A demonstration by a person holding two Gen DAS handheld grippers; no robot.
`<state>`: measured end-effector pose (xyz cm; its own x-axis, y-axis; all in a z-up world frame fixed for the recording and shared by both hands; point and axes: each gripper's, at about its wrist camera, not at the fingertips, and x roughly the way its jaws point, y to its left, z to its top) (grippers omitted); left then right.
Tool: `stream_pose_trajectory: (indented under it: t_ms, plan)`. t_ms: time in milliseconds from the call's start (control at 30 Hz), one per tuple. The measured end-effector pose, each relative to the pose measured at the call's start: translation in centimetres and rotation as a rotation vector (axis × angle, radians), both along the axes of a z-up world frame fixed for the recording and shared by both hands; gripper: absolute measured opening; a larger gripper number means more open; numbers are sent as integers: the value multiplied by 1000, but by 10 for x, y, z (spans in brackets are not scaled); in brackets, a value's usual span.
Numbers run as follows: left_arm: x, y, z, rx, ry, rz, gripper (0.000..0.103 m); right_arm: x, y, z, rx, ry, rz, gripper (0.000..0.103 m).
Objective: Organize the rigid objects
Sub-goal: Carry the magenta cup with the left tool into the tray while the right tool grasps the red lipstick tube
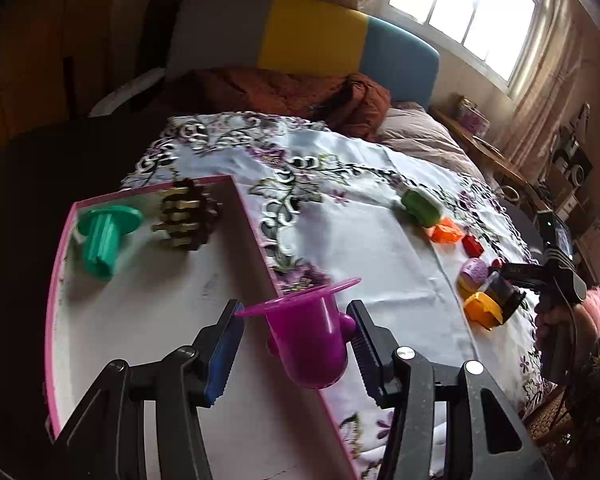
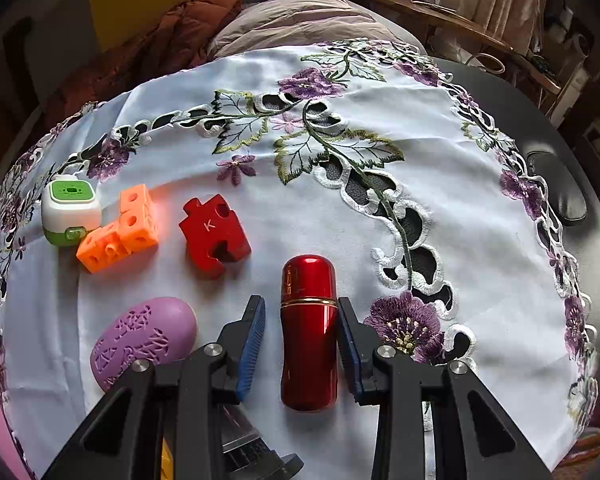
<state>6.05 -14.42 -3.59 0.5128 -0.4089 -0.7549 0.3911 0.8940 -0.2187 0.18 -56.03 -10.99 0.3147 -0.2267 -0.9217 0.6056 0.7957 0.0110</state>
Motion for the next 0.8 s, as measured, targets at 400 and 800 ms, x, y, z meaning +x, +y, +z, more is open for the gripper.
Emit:
stream_pose_trajectory:
  t_ms: [400, 800]
  plan:
    - [48, 82, -35, 78, 74, 215, 53, 4, 4, 1, -17, 2, 26, 36]
    - [74, 91, -48, 152, 72, 255, 55, 5, 6, 2, -22, 4, 35, 36]
